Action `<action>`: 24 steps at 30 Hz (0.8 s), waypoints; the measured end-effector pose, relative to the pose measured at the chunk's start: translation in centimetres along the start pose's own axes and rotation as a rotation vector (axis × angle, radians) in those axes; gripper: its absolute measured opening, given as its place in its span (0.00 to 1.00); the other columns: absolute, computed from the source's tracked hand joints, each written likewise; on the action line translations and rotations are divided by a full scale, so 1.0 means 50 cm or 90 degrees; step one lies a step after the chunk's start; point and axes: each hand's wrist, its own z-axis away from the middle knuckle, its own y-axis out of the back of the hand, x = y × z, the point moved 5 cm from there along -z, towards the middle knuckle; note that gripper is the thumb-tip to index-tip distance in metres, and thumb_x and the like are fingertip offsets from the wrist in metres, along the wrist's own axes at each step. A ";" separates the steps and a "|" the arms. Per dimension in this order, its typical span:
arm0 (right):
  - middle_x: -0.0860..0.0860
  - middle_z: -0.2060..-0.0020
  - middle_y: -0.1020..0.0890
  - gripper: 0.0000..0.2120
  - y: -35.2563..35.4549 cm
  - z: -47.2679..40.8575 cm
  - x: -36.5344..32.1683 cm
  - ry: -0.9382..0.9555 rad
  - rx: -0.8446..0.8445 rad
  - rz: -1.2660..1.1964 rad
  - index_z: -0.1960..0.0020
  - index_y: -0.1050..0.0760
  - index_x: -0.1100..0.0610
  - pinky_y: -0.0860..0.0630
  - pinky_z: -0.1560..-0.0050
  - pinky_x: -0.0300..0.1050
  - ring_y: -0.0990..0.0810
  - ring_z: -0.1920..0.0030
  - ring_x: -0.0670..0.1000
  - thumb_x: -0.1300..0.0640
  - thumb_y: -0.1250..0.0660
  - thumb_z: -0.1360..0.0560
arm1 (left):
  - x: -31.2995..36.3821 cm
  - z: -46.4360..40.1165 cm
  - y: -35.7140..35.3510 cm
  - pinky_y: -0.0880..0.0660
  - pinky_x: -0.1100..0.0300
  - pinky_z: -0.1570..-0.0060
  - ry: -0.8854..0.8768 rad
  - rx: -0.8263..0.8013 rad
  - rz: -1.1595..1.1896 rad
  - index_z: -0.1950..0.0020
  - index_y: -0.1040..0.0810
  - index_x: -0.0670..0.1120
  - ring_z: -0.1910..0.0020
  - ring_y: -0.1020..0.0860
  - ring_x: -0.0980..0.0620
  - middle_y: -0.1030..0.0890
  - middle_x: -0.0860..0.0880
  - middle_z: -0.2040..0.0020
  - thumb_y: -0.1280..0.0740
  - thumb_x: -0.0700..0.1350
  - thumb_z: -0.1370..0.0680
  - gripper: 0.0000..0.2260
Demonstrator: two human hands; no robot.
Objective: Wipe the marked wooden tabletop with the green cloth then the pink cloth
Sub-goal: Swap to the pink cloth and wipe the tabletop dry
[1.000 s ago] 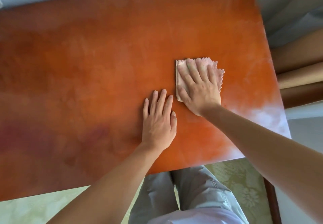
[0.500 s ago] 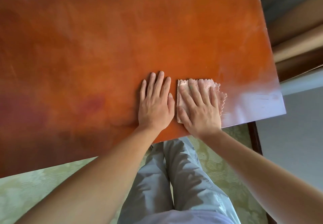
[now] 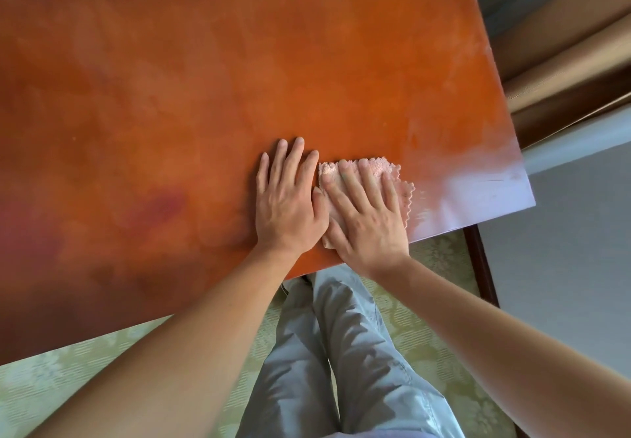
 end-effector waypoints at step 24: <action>0.54 0.19 0.42 0.29 0.022 0.078 0.217 0.039 0.026 0.008 0.17 0.43 0.50 0.50 0.20 0.63 0.50 0.18 0.58 0.43 0.47 0.17 | 0.105 -0.041 -0.025 0.43 0.40 0.30 0.012 -0.012 -0.110 0.30 0.25 0.48 0.23 0.34 0.44 0.29 0.45 0.24 0.39 0.47 0.26 0.24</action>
